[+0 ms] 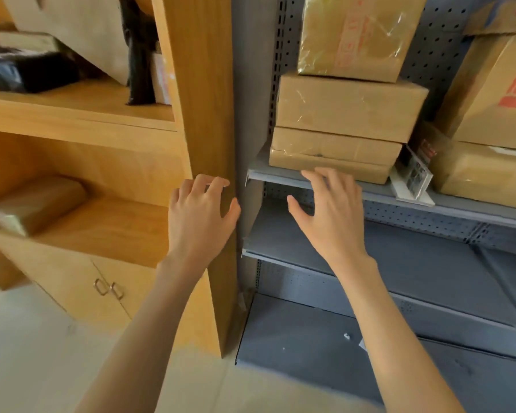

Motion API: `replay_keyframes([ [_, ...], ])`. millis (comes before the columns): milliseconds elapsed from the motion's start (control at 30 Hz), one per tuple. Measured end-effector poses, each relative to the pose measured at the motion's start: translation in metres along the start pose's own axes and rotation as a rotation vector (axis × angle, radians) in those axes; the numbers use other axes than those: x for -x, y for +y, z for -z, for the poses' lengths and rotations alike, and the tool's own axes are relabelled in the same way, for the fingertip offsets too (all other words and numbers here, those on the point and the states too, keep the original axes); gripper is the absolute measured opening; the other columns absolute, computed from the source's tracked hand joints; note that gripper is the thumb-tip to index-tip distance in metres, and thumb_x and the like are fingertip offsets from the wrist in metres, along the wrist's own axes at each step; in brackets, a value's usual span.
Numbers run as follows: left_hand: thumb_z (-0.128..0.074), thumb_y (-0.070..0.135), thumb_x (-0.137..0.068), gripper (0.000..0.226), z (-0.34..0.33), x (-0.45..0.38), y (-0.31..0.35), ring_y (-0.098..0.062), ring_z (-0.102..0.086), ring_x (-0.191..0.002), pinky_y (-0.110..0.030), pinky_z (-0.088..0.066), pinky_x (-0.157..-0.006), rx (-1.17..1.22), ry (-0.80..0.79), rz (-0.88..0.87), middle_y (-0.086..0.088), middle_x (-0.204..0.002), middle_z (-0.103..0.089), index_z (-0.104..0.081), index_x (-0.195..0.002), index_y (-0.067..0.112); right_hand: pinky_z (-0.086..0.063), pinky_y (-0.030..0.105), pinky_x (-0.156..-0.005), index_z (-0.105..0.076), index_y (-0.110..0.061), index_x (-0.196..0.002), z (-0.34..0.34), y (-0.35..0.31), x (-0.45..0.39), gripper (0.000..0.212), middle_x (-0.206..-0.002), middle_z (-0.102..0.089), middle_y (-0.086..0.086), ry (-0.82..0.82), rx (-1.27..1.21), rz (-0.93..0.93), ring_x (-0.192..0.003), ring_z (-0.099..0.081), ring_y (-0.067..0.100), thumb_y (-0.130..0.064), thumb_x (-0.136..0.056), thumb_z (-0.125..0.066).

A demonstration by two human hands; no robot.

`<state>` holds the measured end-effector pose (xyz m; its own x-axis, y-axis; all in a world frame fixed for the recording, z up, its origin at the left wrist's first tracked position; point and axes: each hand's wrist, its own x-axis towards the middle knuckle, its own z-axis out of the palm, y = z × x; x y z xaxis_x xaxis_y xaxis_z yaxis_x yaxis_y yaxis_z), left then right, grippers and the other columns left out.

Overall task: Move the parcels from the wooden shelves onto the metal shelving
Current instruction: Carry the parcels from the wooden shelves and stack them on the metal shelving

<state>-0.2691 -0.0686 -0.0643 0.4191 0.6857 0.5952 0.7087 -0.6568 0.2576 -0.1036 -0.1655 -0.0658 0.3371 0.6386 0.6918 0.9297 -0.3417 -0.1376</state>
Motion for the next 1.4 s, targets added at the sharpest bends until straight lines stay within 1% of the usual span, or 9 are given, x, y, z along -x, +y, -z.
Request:
replay_keyframes([
  [133, -0.059, 0.034, -0.090, 0.032, 0.022, 0.019, -0.040, -0.035, -0.056, -0.107, -0.045, -0.044, -0.091, -0.061, -0.002, 0.071, -0.010, -0.117, -0.064, -0.066, -0.115, 0.014, -0.047, 0.049, -0.086, -0.066, -0.005, -0.112, -0.009, -0.042, 0.008, 0.044, -0.109, -0.063, 0.016, -0.024, -0.062, 0.050, -0.100, -0.059, 0.038, -0.037, -0.083, -0.059],
  [267, -0.059, 0.033, -0.090, 0.032, 0.047, 0.034, -0.087, -0.036, -0.055, -0.106, -0.046, -0.043, -0.090, -0.063, 0.038, 0.140, -0.011, -0.115, -0.063, -0.065, -0.115, 0.012, -0.048, 0.048, -0.086, -0.066, -0.007, -0.113, -0.018, -0.096, 0.008, 0.044, -0.111, -0.064, 0.016, -0.041, -0.115, 0.107, -0.103, -0.059, 0.037, -0.038, -0.084, -0.057],
  [467, -0.063, 0.032, -0.087, 0.032, 0.098, 0.063, -0.201, -0.035, -0.057, -0.100, -0.044, -0.045, -0.082, -0.148, 0.068, 0.232, -0.011, -0.110, -0.065, -0.066, -0.111, 0.011, -0.045, 0.046, -0.086, -0.065, -0.008, -0.115, -0.052, -0.207, 0.014, 0.038, -0.112, -0.062, 0.013, -0.067, -0.215, 0.182, -0.104, -0.057, 0.034, -0.033, -0.086, -0.068],
  [667, -0.062, 0.036, -0.088, 0.035, 0.161, 0.097, -0.338, -0.033, -0.054, -0.109, -0.044, -0.044, -0.090, -0.240, 0.056, 0.368, -0.010, -0.120, -0.061, -0.064, -0.117, 0.014, -0.045, 0.046, -0.086, -0.064, -0.011, -0.116, -0.093, -0.354, 0.028, 0.037, -0.113, -0.061, 0.010, -0.166, -0.312, 0.216, -0.106, -0.055, 0.035, -0.036, -0.089, -0.063],
  [867, -0.056, 0.041, -0.091, 0.041, 0.193, 0.118, -0.432, -0.029, -0.048, -0.120, -0.044, -0.039, -0.099, -0.251, -0.016, 0.464, -0.006, -0.131, -0.055, -0.059, -0.125, 0.018, -0.045, 0.046, -0.086, -0.064, -0.012, -0.116, -0.128, -0.455, 0.038, 0.035, -0.114, -0.061, 0.009, -0.239, -0.377, 0.238, -0.107, -0.054, 0.033, -0.035, -0.089, -0.063],
  [1000, -0.058, 0.040, -0.091, 0.041, 0.189, 0.114, -0.479, -0.030, -0.047, -0.122, -0.048, -0.038, -0.102, -0.235, -0.050, 0.482, -0.007, -0.131, -0.055, -0.059, -0.125, 0.017, -0.044, 0.046, -0.084, -0.065, -0.012, -0.114, -0.152, -0.495, 0.036, 0.033, -0.113, -0.061, 0.009, -0.262, -0.372, 0.248, -0.101, -0.055, 0.033, -0.033, -0.088, -0.064],
  [1100, -0.057, 0.041, -0.091, 0.042, 0.178, 0.103, -0.506, -0.029, -0.047, -0.121, -0.043, -0.039, -0.099, -0.229, -0.090, 0.487, -0.007, -0.132, -0.054, -0.059, -0.126, 0.017, -0.044, 0.045, -0.085, -0.065, -0.012, -0.114, -0.176, -0.510, 0.027, 0.033, -0.114, -0.061, 0.009, -0.286, -0.352, 0.236, -0.101, -0.055, 0.033, -0.032, -0.087, -0.065],
  [1233, -0.056, 0.042, -0.091, 0.042, 0.164, 0.075, -0.551, -0.028, -0.046, -0.123, -0.042, -0.038, -0.100, -0.227, -0.124, 0.441, -0.006, -0.133, -0.054, -0.059, -0.126, 0.019, -0.043, 0.044, -0.086, -0.065, -0.013, -0.116, -0.219, -0.535, 0.008, 0.034, -0.115, -0.061, 0.008, -0.327, -0.373, 0.192, -0.106, -0.054, 0.031, -0.033, -0.088, -0.064],
  [1400, -0.053, 0.046, -0.091, 0.044, 0.147, 0.032, -0.615, -0.022, -0.044, -0.125, -0.036, -0.037, -0.102, -0.230, -0.248, 0.401, 0.000, -0.136, -0.051, -0.054, -0.129, 0.024, -0.041, 0.040, -0.087, -0.063, -0.015, -0.119, -0.276, -0.568, -0.024, 0.034, -0.119, -0.059, 0.006, -0.417, -0.448, 0.076, -0.109, -0.051, 0.028, -0.033, -0.091, -0.061],
])
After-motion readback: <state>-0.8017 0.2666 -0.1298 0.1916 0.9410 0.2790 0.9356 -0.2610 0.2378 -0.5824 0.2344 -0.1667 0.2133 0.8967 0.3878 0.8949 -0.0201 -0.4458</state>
